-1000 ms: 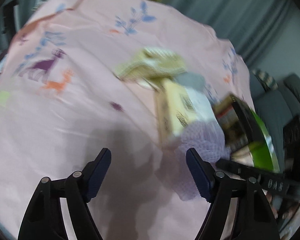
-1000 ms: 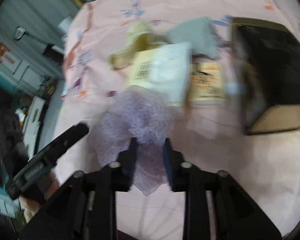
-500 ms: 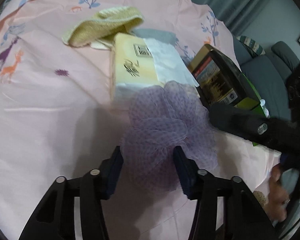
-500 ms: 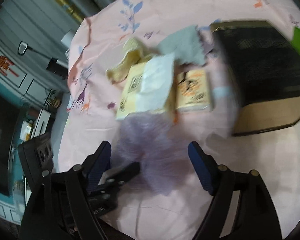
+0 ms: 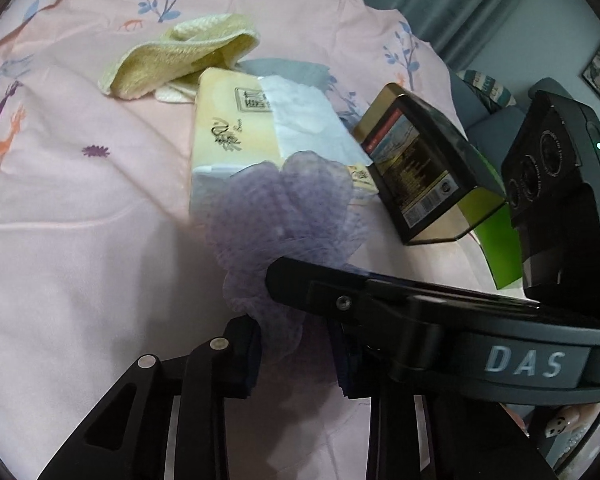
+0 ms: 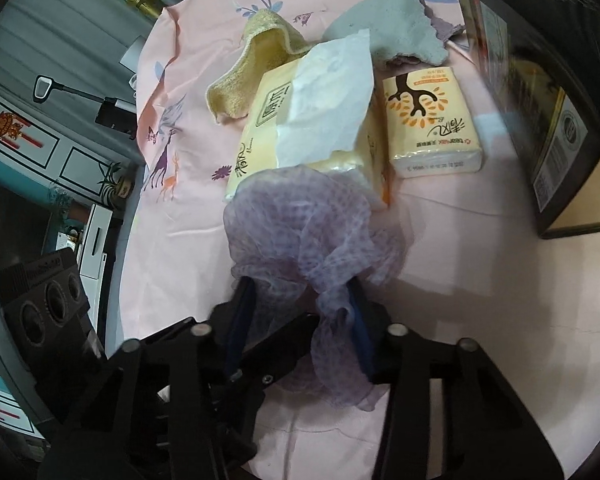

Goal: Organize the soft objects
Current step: 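Carry the mesh pouf over the green box, then lower the mesh pouf into the green box and open the right gripper, then move the right gripper back to the yellow-white towel, then grasp the yellow-white towel with the right gripper and lift it, then carry the towel over the green box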

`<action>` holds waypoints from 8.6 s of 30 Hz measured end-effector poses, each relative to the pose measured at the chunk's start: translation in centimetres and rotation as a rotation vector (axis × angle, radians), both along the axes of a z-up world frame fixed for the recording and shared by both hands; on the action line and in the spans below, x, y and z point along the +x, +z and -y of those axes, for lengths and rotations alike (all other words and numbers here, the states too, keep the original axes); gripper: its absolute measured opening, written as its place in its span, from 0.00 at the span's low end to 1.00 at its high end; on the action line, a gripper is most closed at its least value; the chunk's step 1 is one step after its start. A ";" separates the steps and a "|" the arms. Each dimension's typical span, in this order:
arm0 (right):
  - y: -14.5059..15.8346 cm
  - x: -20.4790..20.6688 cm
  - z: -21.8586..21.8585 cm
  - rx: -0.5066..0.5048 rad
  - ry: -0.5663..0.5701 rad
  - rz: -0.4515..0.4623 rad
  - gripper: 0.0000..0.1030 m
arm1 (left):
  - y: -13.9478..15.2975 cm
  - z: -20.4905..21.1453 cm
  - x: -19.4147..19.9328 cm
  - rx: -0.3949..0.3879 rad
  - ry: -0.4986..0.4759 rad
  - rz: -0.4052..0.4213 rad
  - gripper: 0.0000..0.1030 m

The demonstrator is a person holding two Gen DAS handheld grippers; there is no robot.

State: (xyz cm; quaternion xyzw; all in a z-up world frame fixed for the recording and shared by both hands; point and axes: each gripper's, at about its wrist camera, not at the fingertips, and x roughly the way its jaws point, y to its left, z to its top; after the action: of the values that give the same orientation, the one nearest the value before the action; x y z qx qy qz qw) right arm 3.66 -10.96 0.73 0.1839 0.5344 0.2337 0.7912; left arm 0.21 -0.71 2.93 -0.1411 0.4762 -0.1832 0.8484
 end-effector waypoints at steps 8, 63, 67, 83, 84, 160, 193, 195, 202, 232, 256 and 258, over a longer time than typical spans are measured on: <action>1.7 -0.9 -0.5 -0.006 0.005 0.082 0.34 | 1.7 -0.1 -0.7 0.007 -0.004 0.083 0.29; 10.0 -7.3 32.1 -0.118 -0.772 0.374 0.36 | 10.0 36.5 3.3 0.018 -0.622 0.387 0.29; 8.7 -7.8 34.6 -0.097 -0.850 0.329 0.35 | 9.0 39.3 3.4 0.022 -0.669 0.352 0.29; 5.8 -8.7 38.4 -0.144 -1.022 0.161 0.35 | 6.1 42.8 4.4 0.095 -0.684 0.217 0.29; 5.7 -8.8 38.5 -0.151 -1.027 0.153 0.35 | 6.0 42.7 4.6 0.094 -0.675 0.204 0.29; 13.2 -0.8 7.3 -0.151 -0.345 0.382 0.72 | 2.5 -11.2 0.8 -0.073 0.404 0.113 0.89; 22.1 4.4 -3.7 -0.108 -0.100 0.582 0.08 | 3.3 -16.1 0.0 -0.053 0.559 0.136 0.89; 23.8 1.7 -2.4 -0.090 -0.102 0.625 0.08 | 3.4 -16.0 -0.1 -0.066 0.550 0.134 0.89; 24.5 -5.4 1.4 -0.117 -0.072 0.620 0.08 | 3.6 -14.9 -0.5 -0.082 0.503 0.141 0.89; 3.7 -2.2 4.0 -0.178 -0.172 0.092 0.81 | 0.5 -1.2 0.1 -0.024 -0.022 0.020 0.89; 1.2 -2.3 -0.5 -0.082 -0.026 0.056 0.37 | 0.9 0.8 -1.2 0.014 -0.048 0.075 0.45; 2.3 -2.5 -0.4 -0.064 -0.024 0.082 0.37 | 2.2 0.6 -1.7 0.007 -0.044 0.115 0.45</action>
State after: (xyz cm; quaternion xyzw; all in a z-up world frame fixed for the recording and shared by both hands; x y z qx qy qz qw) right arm 1.12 -10.56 3.00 0.1555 0.5066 0.2143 0.8205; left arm -1.51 -1.32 5.13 -0.1167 0.4304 -0.2080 0.8706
